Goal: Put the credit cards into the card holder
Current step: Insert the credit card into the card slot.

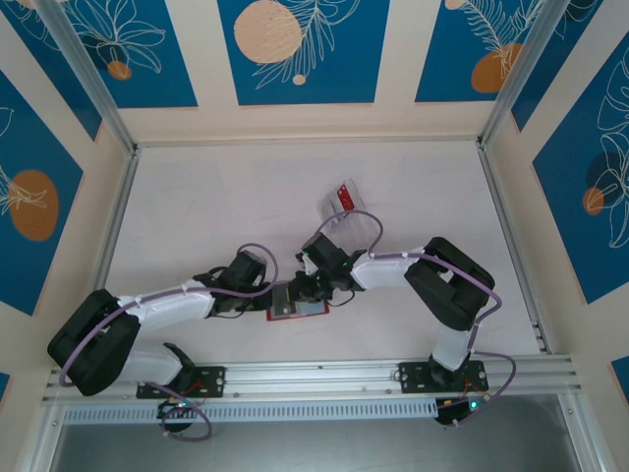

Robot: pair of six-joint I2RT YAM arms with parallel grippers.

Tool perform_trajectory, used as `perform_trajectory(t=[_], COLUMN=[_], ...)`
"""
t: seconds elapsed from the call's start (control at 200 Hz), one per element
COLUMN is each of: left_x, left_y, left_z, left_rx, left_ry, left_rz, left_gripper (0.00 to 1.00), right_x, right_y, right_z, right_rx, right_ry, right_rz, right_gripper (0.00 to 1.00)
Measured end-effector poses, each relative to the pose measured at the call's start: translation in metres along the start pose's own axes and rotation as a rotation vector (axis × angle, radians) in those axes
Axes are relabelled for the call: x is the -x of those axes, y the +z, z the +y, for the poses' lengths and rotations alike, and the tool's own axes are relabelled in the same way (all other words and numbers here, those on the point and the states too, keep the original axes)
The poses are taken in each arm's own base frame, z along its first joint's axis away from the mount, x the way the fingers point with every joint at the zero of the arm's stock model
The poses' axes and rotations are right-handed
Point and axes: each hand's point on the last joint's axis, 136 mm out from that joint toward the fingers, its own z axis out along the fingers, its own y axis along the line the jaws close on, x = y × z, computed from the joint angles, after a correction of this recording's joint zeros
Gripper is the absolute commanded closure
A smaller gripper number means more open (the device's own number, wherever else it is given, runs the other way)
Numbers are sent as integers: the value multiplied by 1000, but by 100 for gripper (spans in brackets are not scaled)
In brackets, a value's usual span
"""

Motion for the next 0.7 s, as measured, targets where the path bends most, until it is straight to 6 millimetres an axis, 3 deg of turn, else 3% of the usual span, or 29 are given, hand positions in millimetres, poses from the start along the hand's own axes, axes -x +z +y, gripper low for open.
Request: perform_trajectory(t=[0.205, 0.44, 0.7], left_x=[0, 0, 0], left_y=[0, 0, 0], left_z=[0, 0, 0], left_rx=[-5, -9, -14], left_ry=[0, -1, -2], left_rz=[-6, -12, -18], left_gripper=[89, 89, 89], right_x=[-2, 5, 10], right_y=[-2, -27, -26], right_z=[-1, 3, 4], right_rx=[-8, -6, -8], right_ry=[-17, -42, -45], right_rz=[7, -20, -18], right_gripper=[78, 78, 99])
